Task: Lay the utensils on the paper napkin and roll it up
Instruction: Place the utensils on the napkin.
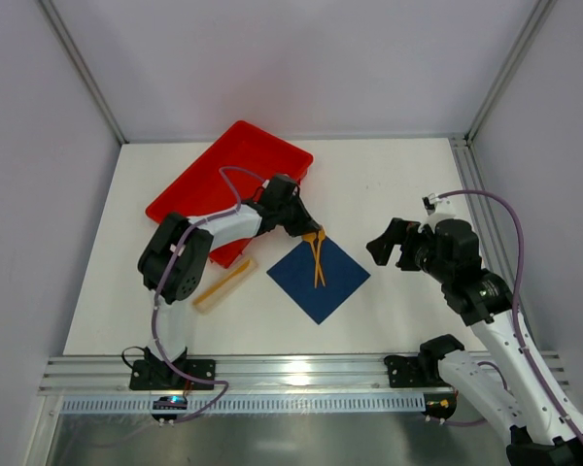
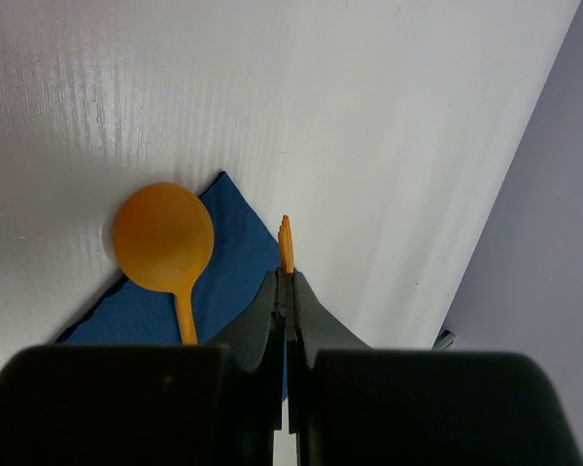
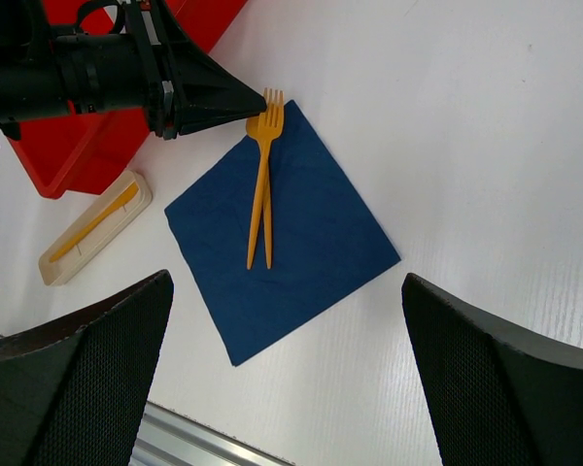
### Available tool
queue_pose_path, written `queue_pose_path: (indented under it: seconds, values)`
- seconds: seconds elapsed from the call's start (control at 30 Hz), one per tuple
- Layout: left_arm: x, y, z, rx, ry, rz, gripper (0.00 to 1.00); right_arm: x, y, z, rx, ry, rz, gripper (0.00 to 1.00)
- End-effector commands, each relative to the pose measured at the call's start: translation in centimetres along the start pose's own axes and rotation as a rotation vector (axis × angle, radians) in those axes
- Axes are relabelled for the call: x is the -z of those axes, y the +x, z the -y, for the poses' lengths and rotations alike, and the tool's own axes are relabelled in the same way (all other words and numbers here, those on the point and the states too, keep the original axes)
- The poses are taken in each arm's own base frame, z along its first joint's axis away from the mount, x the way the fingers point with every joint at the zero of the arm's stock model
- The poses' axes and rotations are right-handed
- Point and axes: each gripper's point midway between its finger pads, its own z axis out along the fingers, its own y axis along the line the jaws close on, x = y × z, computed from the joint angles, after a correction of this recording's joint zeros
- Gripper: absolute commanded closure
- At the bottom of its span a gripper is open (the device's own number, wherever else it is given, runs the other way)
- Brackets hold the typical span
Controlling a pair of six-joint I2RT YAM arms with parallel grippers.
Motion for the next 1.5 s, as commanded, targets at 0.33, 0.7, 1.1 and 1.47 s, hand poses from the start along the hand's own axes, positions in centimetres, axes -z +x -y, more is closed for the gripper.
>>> queue_pose_path:
  seconds: [0.33, 0.7, 1.1, 1.47]
  values:
    - [-0.6, -1.1, 0.3, -0.044, 0.001, 0.010, 0.97, 0.1, -1.7, -0.4, 0.012, -0.006, 0.057, 0.00]
    - [-0.8, -1.0, 0.0, -0.047, -0.014, 0.005, 0.89, 0.3, -1.8, -0.3, 0.012, -0.002, 0.062, 0.00]
    - [2.0, -2.0, 1.5, -0.115, -0.031, 0.039, 0.84, 0.2, -1.6, -0.5, 0.013, -0.008, 0.051, 0.00]
    - [17.6, -4.9, -3.3, -0.680, -0.477, 0.104, 0.75, -2.5, 0.9, -0.8, -0.072, -0.064, -0.016, 0.00]
